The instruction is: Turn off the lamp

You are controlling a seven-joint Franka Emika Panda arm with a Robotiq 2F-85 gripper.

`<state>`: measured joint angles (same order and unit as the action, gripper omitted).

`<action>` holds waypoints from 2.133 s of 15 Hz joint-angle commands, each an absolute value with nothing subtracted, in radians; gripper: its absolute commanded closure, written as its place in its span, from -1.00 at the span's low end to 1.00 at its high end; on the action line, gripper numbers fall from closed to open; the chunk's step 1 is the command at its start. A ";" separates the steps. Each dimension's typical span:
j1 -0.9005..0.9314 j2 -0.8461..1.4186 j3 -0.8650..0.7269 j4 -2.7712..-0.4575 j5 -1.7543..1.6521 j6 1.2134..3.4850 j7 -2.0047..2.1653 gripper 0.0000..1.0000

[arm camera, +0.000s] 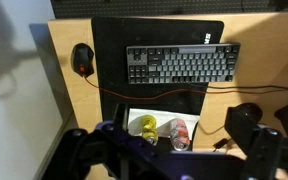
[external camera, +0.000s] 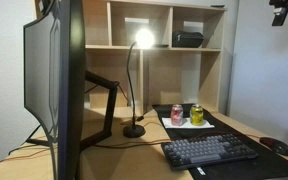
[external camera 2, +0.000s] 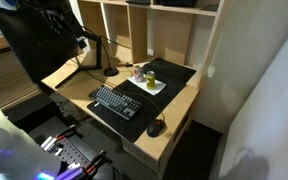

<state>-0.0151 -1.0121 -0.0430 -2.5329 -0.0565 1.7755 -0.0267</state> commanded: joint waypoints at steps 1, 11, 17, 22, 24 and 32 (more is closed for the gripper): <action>-0.018 -1.011 -0.041 -2.531 -0.054 1.774 -0.029 -1.00; -0.020 -0.925 0.055 -2.517 0.171 1.828 0.236 -1.00; -0.025 -0.797 0.158 -2.517 0.282 1.823 0.459 -1.00; -0.011 -0.742 0.208 -2.517 0.316 1.824 0.617 -1.00; -0.009 -0.698 0.210 -2.503 0.321 1.825 0.664 -1.00; -0.012 -0.523 0.301 -2.485 0.421 2.104 0.920 -1.00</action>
<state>-0.0128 -0.6279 0.2700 -2.5065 0.3747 1.9390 0.8175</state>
